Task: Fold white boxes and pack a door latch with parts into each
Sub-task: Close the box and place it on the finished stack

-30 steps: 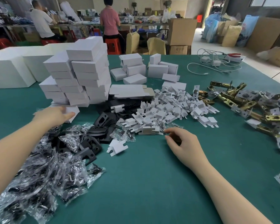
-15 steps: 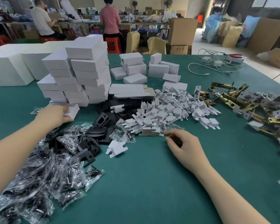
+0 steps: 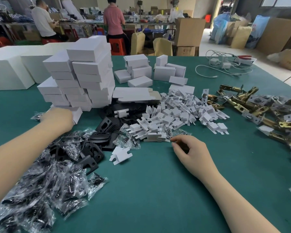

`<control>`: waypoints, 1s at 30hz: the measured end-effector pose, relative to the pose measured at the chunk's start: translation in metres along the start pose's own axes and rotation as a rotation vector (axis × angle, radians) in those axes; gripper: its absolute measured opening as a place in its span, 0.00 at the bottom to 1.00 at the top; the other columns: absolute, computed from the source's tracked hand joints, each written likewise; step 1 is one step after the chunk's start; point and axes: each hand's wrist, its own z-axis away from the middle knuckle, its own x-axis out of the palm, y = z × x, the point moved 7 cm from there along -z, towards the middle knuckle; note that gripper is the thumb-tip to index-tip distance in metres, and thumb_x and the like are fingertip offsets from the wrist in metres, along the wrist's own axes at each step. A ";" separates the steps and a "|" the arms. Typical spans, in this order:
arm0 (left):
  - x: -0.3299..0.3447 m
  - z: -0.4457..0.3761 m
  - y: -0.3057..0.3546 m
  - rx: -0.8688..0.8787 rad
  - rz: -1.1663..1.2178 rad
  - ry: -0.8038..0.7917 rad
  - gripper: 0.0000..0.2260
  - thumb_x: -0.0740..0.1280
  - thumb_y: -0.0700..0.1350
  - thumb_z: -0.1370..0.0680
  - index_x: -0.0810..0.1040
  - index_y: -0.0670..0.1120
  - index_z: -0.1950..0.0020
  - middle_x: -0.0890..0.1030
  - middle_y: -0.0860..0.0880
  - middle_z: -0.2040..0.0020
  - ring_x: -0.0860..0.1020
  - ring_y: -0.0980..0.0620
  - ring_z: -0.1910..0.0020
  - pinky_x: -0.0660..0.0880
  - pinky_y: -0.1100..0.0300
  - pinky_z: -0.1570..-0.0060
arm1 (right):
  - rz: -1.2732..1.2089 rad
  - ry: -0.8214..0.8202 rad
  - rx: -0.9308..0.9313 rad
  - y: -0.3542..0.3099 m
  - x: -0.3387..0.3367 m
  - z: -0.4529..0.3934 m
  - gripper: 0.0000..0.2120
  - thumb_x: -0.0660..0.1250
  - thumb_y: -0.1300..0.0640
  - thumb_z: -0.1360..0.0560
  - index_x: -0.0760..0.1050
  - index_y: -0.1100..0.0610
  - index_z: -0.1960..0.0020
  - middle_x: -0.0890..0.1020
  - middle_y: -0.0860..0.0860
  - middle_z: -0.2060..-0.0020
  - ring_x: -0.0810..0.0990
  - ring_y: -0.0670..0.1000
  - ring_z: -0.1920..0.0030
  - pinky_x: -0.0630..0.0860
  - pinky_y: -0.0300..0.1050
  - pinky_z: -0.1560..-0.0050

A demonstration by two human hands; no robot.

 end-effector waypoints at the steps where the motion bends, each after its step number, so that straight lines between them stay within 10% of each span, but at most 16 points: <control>1: -0.012 0.005 0.011 -0.014 -0.011 0.079 0.08 0.62 0.41 0.21 0.78 0.40 0.46 0.77 0.44 0.56 0.77 0.43 0.54 0.77 0.51 0.56 | -0.001 -0.003 0.004 0.000 0.000 0.000 0.07 0.68 0.57 0.24 0.81 0.47 0.49 0.81 0.38 0.57 0.79 0.40 0.54 0.75 0.36 0.52; 6: -0.081 0.024 0.106 0.361 0.408 0.470 0.12 0.59 0.47 0.20 0.79 0.51 0.42 0.81 0.46 0.48 0.76 0.46 0.54 0.75 0.53 0.57 | 0.010 -0.014 0.013 0.001 0.001 0.000 0.07 0.68 0.57 0.24 0.81 0.46 0.49 0.81 0.39 0.57 0.78 0.40 0.53 0.73 0.30 0.53; 14: -0.062 -0.043 0.184 0.469 0.220 0.159 0.27 0.58 0.32 0.23 0.60 0.45 0.24 0.62 0.44 0.24 0.63 0.43 0.27 0.69 0.46 0.34 | 0.017 -0.006 0.013 0.000 0.001 -0.002 0.07 0.68 0.58 0.24 0.82 0.47 0.50 0.81 0.37 0.56 0.78 0.38 0.51 0.70 0.26 0.53; 19: -0.060 -0.041 0.190 0.405 0.039 0.222 0.13 0.58 0.31 0.25 0.70 0.48 0.50 0.76 0.43 0.43 0.73 0.44 0.50 0.72 0.54 0.55 | 0.025 -0.011 0.021 0.001 0.003 -0.004 0.07 0.68 0.58 0.23 0.82 0.48 0.50 0.81 0.38 0.55 0.78 0.39 0.52 0.72 0.29 0.52; 26: -0.070 -0.041 0.183 0.464 0.142 0.238 0.08 0.60 0.42 0.17 0.79 0.46 0.48 0.78 0.44 0.46 0.76 0.43 0.46 0.72 0.53 0.53 | 0.035 -0.012 0.028 0.002 0.004 -0.005 0.07 0.67 0.57 0.23 0.82 0.48 0.50 0.81 0.40 0.55 0.77 0.39 0.52 0.72 0.30 0.52; 30: -0.094 -0.024 0.163 0.321 0.498 0.552 0.08 0.57 0.34 0.22 0.72 0.44 0.56 0.75 0.44 0.60 0.71 0.43 0.62 0.66 0.54 0.64 | 0.036 -0.022 0.040 0.002 0.004 -0.005 0.07 0.67 0.57 0.23 0.81 0.48 0.49 0.81 0.39 0.55 0.77 0.38 0.52 0.71 0.27 0.52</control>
